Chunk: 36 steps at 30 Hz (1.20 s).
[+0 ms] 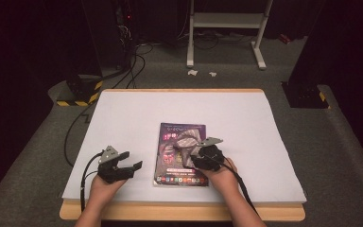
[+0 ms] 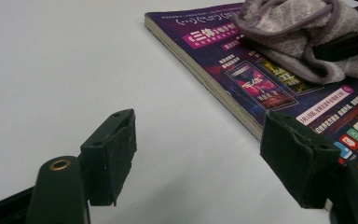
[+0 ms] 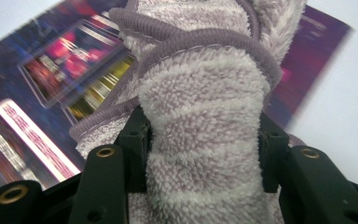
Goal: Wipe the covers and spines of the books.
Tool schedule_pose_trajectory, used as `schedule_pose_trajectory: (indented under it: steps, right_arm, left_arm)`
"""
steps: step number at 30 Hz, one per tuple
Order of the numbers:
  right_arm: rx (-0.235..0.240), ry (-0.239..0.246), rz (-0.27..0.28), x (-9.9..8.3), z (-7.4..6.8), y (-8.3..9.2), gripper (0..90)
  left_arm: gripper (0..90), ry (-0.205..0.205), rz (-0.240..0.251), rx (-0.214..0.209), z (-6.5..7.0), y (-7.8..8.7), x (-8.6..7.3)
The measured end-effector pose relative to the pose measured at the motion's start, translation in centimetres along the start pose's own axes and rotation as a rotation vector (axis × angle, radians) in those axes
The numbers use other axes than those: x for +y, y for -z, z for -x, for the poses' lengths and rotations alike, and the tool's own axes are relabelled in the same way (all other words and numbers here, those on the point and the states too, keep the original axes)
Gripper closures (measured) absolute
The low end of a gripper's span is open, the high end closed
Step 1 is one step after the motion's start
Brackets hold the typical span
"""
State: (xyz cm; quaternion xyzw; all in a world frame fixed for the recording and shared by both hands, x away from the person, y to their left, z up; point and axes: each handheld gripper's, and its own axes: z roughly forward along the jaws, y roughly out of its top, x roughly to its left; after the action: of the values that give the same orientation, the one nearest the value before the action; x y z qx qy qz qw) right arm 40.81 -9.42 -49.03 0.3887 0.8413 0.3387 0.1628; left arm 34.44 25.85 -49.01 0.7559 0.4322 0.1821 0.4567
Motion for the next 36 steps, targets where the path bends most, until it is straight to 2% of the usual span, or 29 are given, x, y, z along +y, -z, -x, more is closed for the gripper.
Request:
schedule_pose_trajectory:
  steps: [3, 4, 7, 12, 17, 23, 29, 30, 31, 36]
  right_arm:
    - [-0.012, -0.011, -0.001, -0.5, 0.7, 0.5, 50.4]
    - [-0.018, -0.025, 0.004, -0.9, 1.4, 0.8, 50.1]
    - [-0.011, -0.039, 0.009, -1.2, 1.7, 0.9, 49.2]
    - [-0.039, -0.009, 0.003, -0.8, 0.9, 0.7, 48.0]
    - [-0.04, 0.021, -0.002, -0.2, 0.0, 0.1, 44.9]
    - [-0.004, 0.053, -0.005, 1.0, -1.9, -1.0, 43.7]
    - [0.022, 0.088, 0.003, 2.4, -4.3, -2.5, 42.2]
    - [0.022, 0.088, 0.003, 2.4, -4.3, -2.5, 42.2]
    - [0.037, 0.105, 0.003, 3.0, -5.4, -3.1, 41.9]
    - [0.067, 0.133, 0.004, 4.3, -7.6, -4.4, 41.5]
  left_arm:
    - [27.2, 0.0, -0.001, 0.002, 0.0, 0.0, 0.0]
    - [27.2, 0.0, -0.001, 0.002, 0.0, 0.0, 0.0]
    - [27.2, -0.001, 0.0, 0.002, 0.0, 0.0, 0.0]
    - [27.2, 0.005, 0.007, 0.003, -0.1, 0.1, 0.0]
    - [27.2, 0.005, 0.01, 0.003, -0.2, 0.2, 0.0]
    - [27.2, 0.007, 0.013, -0.002, -0.2, 0.2, 0.1]
    - [27.2, 0.008, 0.021, -0.005, -0.2, 0.3, 0.1]
    - [27.2, 0.008, 0.021, -0.005, -0.2, 0.3, 0.1]
    - [27.2, 0.01, 0.022, -0.006, -0.2, 0.3, 0.1]
    - [27.2, 0.013, 0.027, -0.008, -0.3, 0.4, 0.1]
